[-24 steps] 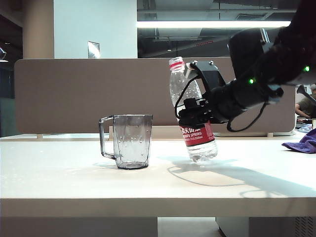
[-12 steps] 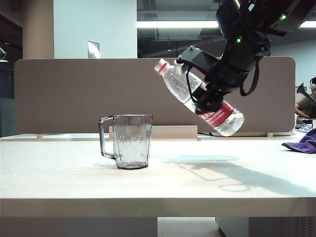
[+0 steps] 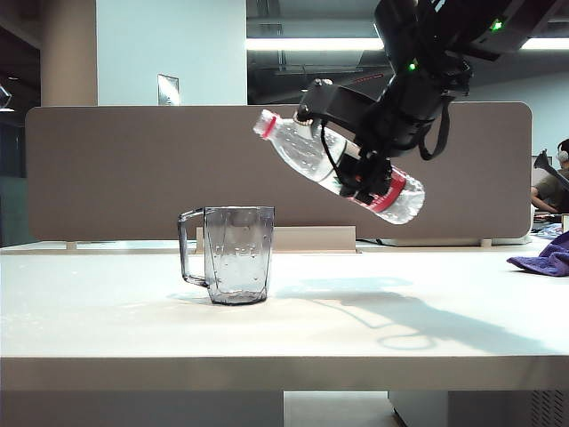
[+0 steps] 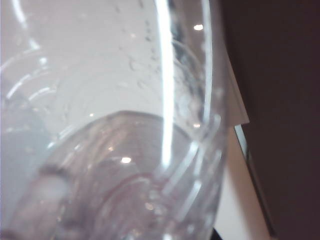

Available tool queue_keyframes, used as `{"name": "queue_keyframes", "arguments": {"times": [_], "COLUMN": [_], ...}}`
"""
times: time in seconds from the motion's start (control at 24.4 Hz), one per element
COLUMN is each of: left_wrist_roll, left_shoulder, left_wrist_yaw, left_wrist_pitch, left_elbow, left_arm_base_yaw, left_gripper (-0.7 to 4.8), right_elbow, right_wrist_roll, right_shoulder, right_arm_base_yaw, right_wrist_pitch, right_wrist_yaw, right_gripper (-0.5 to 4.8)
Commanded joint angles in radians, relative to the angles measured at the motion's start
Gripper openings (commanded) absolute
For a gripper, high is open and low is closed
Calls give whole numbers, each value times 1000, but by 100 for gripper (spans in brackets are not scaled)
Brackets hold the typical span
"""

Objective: Pick up the mineral water bottle on the table and pour a little water into the mug.

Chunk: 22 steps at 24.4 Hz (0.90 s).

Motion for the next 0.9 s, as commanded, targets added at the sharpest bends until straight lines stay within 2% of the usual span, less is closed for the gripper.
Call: {"name": "queue_keyframes", "arguments": {"times": [0.04,0.33,0.45,0.61,0.74,0.9], "left_wrist_roll": [3,3,3,3,3,3], "left_shoulder": [-1,-1,-1,-1,-1,-1], "left_wrist_yaw": [1,1,1,1,1,1], "left_wrist_pitch": [13,13,13,13,13,13], "left_elbow": [3,3,3,3,3,3], "left_arm_base_yaw": [0,0,0,0,0,0], "left_gripper": [-5,-5,-5,-5,-5,-5], "right_elbow": [7,6,6,6,7,7], "right_wrist_roll": [-49,-84,-93,-179,-340,-411], "right_shoulder": [-7,-7,-12,-13,-13,-13], "right_arm_base_yaw": [11,22,25,25,25,25], "right_wrist_pitch": [37,-6,-37,-38,-30,5], "right_wrist_yaw": [0,15,51,52,55,55], "right_gripper": [229,229,229,229,229,229]}}
